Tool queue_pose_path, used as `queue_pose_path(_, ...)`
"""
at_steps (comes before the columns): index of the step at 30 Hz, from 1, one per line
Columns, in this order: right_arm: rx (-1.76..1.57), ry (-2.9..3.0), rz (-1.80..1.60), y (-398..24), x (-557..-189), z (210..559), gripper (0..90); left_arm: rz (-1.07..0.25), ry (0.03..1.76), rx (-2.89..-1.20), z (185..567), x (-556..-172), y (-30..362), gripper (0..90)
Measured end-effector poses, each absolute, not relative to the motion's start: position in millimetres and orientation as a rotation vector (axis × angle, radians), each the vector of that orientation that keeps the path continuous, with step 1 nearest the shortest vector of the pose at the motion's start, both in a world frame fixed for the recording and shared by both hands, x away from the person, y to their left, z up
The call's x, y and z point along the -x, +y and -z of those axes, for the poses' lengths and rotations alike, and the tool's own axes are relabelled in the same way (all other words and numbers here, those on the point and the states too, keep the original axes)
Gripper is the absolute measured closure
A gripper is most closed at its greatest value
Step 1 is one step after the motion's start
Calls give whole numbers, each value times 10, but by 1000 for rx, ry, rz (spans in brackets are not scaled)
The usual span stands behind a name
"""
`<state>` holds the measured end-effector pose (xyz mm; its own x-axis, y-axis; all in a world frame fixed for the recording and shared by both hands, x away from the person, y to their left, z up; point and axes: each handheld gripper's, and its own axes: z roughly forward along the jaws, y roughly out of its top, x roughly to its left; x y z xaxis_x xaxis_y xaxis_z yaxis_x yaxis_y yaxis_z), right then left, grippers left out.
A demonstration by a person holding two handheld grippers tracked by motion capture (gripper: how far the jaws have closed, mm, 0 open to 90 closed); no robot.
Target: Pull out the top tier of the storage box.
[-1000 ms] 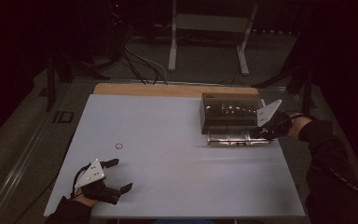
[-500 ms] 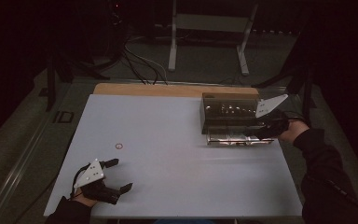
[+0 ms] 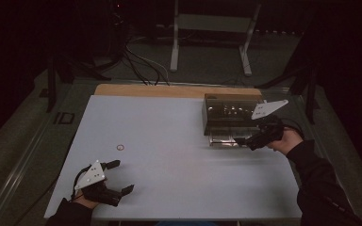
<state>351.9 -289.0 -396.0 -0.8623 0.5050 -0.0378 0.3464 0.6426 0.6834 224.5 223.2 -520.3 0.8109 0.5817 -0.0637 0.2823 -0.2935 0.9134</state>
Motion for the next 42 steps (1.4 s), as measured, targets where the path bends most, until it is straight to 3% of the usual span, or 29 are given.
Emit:
queue_pose_path(6,-772,2578,-1041,-2819,-3395,4049,9,-339,651,-1889,5201,-2244,2234,10)
queue_pose_path(15,-889,2506,-1106,-2750,-3270,4145,0,-334,652,-1886,5200,-2246,2237,10)
queue_pose_path(42,-965,2389,-1221,-2641,-2734,4869,0,-331,648,-1890,5202,-2244,2231,10)
